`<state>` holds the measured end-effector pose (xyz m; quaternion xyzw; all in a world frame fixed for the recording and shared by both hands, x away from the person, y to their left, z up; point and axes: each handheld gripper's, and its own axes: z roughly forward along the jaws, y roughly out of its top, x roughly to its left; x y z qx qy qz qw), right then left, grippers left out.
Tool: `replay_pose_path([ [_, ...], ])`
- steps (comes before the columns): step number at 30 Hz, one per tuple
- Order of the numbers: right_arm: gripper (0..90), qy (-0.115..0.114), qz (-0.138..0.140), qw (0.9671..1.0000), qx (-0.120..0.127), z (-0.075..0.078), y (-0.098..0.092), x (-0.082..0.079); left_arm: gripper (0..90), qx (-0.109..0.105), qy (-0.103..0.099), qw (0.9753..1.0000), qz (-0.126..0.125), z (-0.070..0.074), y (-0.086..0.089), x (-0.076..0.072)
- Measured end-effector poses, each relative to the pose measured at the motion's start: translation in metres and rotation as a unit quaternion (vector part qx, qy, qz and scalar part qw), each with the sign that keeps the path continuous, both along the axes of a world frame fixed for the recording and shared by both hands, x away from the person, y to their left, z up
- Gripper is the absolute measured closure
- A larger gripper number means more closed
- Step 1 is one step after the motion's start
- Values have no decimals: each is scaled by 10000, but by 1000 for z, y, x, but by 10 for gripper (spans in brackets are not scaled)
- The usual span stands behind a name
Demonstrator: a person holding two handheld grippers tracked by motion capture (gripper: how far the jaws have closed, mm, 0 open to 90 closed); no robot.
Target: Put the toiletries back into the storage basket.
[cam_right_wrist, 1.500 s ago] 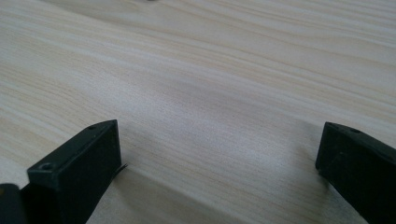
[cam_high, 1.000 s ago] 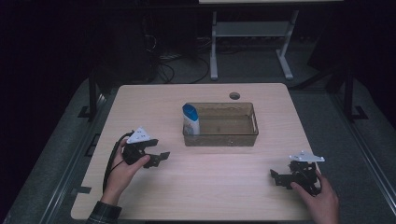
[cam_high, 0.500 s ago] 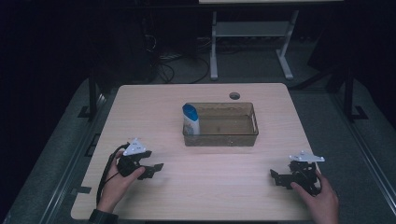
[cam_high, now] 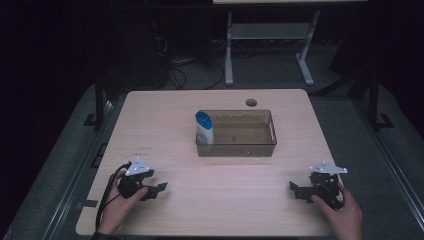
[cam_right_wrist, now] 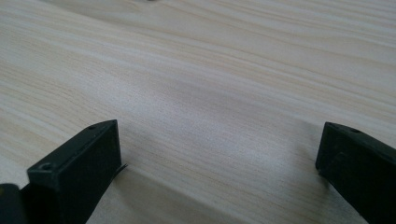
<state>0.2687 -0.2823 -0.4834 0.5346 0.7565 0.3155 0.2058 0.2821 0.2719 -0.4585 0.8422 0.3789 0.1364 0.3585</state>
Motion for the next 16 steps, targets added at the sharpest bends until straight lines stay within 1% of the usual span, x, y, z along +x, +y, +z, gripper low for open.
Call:
replay_pose_path([
  [9, 0, 0, -1, 10000, 0, 0, 0, 0, 263, -96, -17, 9998, 157, -6, 9, -6],
  [13, 0, 0, 0, 10000, 0, 0, 0, 0, 253, -21, -3, 9999, 169, -10, 11, -7],
  [14, 0, 1, -1, 10000, 0, 0, 0, 0, 244, -9, -43, 9998, 172, -11, 11, -8],
  [16, 0, -2, 2, 10000, -1, 0, 0, 0, 244, -15, -61, 9998, 187, -11, 11, -9],
])
